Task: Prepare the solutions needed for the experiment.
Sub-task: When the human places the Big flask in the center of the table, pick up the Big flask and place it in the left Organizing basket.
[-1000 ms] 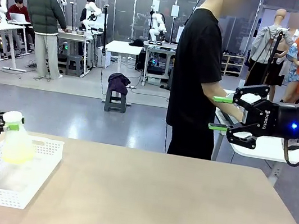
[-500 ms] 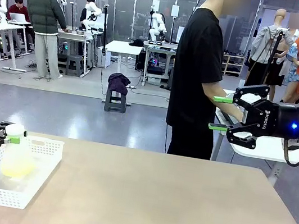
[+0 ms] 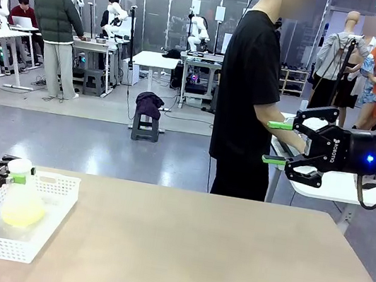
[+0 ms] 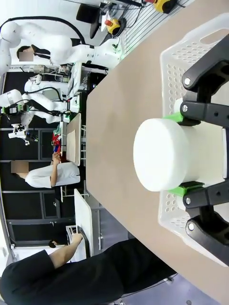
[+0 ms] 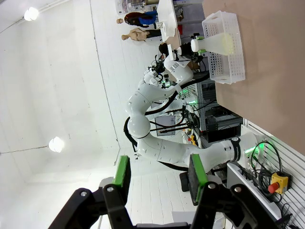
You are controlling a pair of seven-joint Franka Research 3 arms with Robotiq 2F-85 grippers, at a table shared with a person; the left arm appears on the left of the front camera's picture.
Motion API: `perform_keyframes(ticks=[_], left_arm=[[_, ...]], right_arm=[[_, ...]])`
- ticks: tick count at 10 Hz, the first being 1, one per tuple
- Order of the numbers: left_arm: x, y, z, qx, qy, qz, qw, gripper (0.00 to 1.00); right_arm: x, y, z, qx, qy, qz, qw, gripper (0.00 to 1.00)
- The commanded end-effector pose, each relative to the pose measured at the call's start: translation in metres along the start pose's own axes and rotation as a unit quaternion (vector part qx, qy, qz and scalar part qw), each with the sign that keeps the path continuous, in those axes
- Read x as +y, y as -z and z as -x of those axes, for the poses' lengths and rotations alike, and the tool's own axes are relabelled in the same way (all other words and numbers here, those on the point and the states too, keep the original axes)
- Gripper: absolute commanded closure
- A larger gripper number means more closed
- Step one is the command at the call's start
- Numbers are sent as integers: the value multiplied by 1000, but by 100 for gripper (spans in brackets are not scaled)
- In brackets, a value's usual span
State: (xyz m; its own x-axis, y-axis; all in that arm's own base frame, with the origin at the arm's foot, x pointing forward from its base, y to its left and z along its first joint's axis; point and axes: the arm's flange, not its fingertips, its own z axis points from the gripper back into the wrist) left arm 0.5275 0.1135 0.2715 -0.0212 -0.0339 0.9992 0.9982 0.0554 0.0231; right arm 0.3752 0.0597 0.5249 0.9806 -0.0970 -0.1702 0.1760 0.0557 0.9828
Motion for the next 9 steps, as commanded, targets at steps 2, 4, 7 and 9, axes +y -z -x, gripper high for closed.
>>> perform_keyframes(ticks=[2,4,7,9], left_arm=[[-7,-1,10,23,-29,22,999,34],[-8,-4,11,23,-27,29,999,14],[-6,-7,4,36,-18,7,999,0],[-6,-6,10,24,-18,16,999,0]], right_arm=[[1,0,0,1,-1,-4,1000,37],[1,0,0,1,-1,-4,1000,37],[1,0,0,1,-1,-4,1000,37],[1,0,0,1,-1,-4,1000,37]])
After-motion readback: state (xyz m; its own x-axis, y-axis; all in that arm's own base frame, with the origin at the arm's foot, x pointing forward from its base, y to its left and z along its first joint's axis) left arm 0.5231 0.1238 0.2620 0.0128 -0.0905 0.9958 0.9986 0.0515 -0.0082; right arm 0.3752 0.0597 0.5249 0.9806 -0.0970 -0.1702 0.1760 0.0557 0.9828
